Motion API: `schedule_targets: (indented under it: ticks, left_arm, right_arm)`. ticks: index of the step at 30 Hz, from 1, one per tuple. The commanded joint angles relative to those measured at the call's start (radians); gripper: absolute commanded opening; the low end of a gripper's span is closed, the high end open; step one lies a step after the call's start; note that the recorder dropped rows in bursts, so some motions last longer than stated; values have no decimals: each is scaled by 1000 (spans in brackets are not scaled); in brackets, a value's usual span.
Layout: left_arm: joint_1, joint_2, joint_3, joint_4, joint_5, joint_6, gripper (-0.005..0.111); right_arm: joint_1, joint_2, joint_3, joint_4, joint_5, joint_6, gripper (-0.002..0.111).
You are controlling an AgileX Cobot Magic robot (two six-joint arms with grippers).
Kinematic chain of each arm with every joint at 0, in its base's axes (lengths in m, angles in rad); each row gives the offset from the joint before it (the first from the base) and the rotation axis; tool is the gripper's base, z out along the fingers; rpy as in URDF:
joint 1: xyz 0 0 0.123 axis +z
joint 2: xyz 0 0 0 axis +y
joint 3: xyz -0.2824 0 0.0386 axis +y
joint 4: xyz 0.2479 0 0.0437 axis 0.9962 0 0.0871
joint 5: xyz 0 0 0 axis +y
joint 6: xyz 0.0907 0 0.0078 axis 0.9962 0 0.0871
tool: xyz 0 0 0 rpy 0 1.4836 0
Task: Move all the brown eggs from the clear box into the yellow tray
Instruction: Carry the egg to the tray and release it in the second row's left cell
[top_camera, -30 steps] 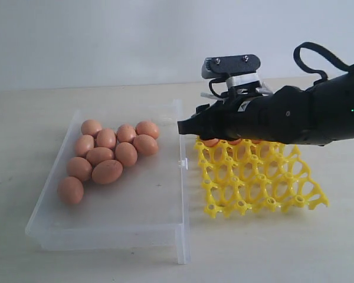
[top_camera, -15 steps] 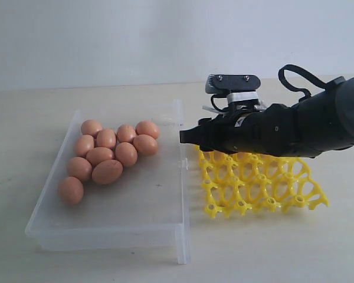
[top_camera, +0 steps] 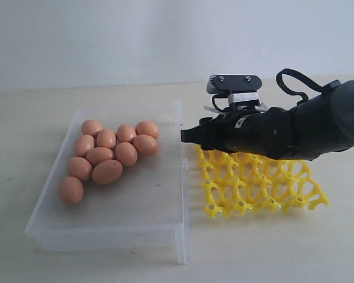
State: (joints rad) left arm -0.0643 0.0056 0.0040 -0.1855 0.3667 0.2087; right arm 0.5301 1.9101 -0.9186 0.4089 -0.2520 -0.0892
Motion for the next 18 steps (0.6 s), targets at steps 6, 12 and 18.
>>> schedule_targets:
  ticks: [6,12,18]
  left_arm:
    - [-4,-6,-4,-3,-10,0,0]
    - [-4,-6,-4,-3,-10,0,0]
    - [-4,-6,-4,-3,-10,0,0]
  right_arm:
    - [-5,23,2,-9,-36,4,0]
    - [-5,23,2,-9,-50,4,0]
    - [-5,23,2,-9,-65,4,4]
